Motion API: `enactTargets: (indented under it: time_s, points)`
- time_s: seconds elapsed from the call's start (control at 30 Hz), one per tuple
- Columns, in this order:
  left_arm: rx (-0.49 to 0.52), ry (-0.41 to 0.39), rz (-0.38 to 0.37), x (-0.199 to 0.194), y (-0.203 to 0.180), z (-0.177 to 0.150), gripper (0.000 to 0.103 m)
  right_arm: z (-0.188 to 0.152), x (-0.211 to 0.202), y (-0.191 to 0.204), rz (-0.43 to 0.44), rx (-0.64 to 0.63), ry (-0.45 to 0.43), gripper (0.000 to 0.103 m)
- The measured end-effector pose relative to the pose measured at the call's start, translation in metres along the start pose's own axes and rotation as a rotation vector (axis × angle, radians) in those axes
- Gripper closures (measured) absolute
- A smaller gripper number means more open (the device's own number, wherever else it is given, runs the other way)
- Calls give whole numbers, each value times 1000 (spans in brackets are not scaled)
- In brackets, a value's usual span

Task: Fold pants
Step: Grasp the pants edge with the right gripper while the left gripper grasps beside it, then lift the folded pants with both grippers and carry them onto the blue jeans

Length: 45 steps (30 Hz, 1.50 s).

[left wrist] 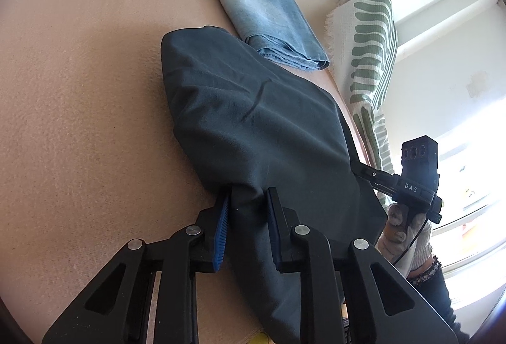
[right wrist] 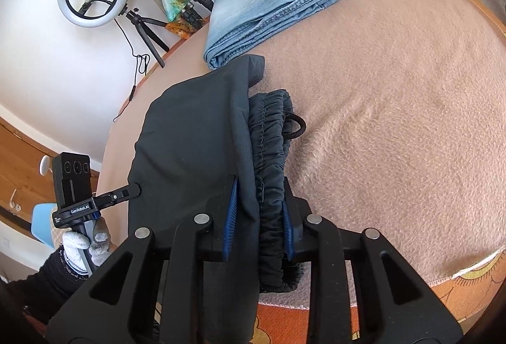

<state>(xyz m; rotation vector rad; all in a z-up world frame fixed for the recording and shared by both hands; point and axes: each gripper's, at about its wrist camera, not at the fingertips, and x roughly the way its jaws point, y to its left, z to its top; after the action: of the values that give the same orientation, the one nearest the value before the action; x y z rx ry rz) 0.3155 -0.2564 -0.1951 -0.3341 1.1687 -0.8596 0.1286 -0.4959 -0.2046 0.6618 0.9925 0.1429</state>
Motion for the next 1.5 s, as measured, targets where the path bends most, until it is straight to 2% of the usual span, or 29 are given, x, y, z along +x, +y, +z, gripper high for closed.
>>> enactTargets:
  time_s: [0.1, 0.13, 0.17, 0.23, 0.3, 0.33, 0.37, 0.47, 0.8, 1.03, 1.27, 1.5]
  points:
    - [-8, 11, 7, 3, 2, 1, 80, -1, 6, -1, -4, 11, 5, 64]
    - [-15, 19, 6, 5, 3, 2, 72, -2, 8, -2, 0, 25, 5, 62]
    - [-24, 29, 3, 7, 5, 2, 68, -2, 9, -3, 1, 37, 4, 62]
    - [-46, 27, -33, 9, 8, 2, 68, -3, 9, -3, -9, 38, -3, 67]
    - [-48, 18, -46, 11, 9, 2, 74, -3, 4, 3, -31, 24, -18, 75]
    - [-37, 6, -44, 11, 8, 2, 86, -3, 1, 8, -43, 16, -28, 77]
    - [-17, -5, -39, 11, 6, 3, 91, -4, -2, 13, -59, 7, -38, 81]
    - [50, -36, -35, 5, -4, 5, 96, -5, -11, 36, -120, -54, -70, 85]
    - [146, -85, -79, -16, -26, 13, 98, -8, -38, 98, -211, -212, -168, 88]
    - [194, -129, -95, -35, -39, 27, 98, -1, -52, 129, -236, -282, -233, 88]
    - [213, -178, -103, -43, -49, 60, 98, 25, -64, 141, -247, -300, -294, 88]
    - [265, -208, -105, -37, -68, 101, 98, 64, -73, 137, -257, -301, -338, 88]
